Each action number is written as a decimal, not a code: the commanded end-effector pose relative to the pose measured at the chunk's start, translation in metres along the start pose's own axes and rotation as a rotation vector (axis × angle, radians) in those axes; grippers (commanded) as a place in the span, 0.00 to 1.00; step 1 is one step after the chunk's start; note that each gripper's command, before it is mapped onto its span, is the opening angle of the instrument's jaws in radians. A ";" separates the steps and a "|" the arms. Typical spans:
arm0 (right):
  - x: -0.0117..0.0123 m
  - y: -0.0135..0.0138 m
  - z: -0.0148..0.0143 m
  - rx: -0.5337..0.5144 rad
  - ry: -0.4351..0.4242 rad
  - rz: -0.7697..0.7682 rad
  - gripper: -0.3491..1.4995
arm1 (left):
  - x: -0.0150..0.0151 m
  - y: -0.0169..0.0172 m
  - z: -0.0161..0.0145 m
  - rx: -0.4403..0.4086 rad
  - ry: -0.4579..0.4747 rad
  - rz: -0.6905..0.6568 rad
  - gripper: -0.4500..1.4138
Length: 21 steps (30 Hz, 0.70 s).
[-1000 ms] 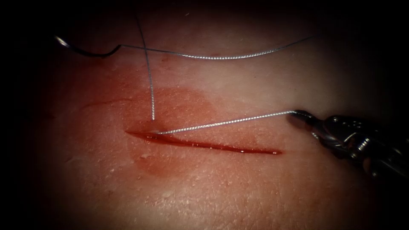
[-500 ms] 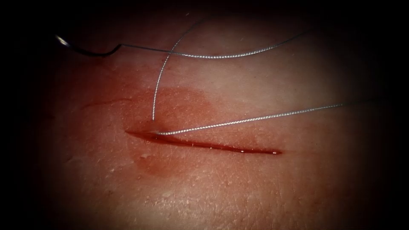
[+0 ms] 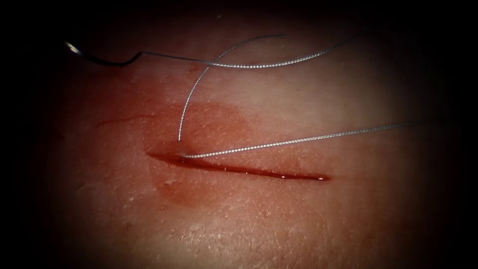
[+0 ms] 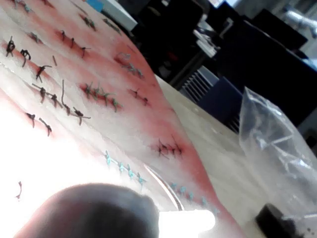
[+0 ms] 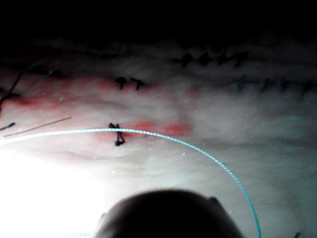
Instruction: Wound Closure
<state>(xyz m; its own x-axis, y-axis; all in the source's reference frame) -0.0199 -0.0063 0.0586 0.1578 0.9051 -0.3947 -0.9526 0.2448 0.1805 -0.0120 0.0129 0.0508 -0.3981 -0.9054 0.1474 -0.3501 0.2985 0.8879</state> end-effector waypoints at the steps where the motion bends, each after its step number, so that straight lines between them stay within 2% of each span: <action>1: 0.0013 0.0003 -0.0001 -0.005 0.008 0.007 0.00 | -0.0010 -0.0003 0.0009 0.007 -0.002 0.007 0.00; 10: 0.0007 0.0032 -0.0006 -0.028 0.010 0.030 0.00 | -0.0010 -0.0003 0.0009 0.007 -0.002 0.007 0.00; 12: 0.0003 0.0048 -0.0009 -0.034 0.012 0.035 0.00 | -0.0010 -0.0003 0.0009 0.007 -0.002 0.007 0.00; 21: -0.0004 0.0085 -0.0019 -0.048 0.014 0.048 0.00 | -0.0010 -0.0003 0.0009 0.007 -0.002 0.007 0.00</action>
<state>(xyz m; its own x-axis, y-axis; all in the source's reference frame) -0.0287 -0.0064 0.0590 0.1128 0.9131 -0.3917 -0.9703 0.1862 0.1546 -0.0120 0.0129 0.0508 -0.3985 -0.9052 0.1476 -0.3499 0.2988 0.8878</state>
